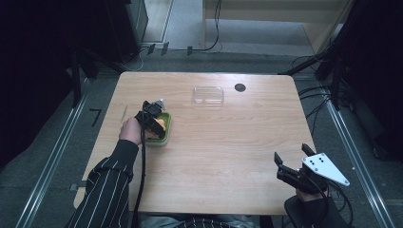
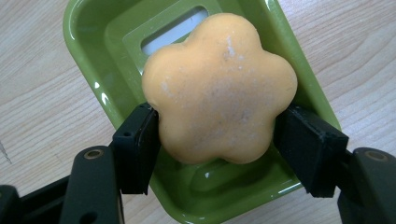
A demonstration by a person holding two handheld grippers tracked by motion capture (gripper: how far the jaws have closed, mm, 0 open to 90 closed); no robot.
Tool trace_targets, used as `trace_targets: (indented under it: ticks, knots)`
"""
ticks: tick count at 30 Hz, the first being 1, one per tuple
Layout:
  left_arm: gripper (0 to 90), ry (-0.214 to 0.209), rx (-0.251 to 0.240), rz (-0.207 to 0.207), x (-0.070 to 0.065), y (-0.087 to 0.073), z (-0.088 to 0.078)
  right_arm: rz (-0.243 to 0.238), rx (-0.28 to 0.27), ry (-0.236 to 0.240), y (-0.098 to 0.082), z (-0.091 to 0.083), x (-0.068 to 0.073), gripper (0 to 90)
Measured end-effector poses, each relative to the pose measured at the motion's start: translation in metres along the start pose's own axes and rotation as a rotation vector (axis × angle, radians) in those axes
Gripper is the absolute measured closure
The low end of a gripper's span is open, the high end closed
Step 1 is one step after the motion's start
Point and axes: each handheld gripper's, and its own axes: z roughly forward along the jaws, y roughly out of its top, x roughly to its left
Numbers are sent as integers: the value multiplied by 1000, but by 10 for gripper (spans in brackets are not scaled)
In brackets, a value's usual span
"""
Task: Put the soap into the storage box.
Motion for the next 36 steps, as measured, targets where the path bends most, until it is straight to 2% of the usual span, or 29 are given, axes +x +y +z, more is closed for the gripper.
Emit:
trace_targets:
  ticks: [5,7,13,22,27,36]
  knots:
    - [305,19,-13,-2,-2,0,-4,2,-1,0,0,0,0,133]
    - [302,14,-22,-4,-2,0,-6,3,0,0,0,0,0,133]
    - [246,18,-3,-2,-1,-1,-8,2,-1,0,0,0,0,133]
    - [135,18,-5,-7,-2,-6,-18,2,-3,0,0,0,0,133]
    - [106,5,-16,-9,-5,-12,-25,6,-3,2,0,0,0,133]
    - [81,-4,7,-15,-4,-29,-28,5,-5,-1,0,-1,0,133]
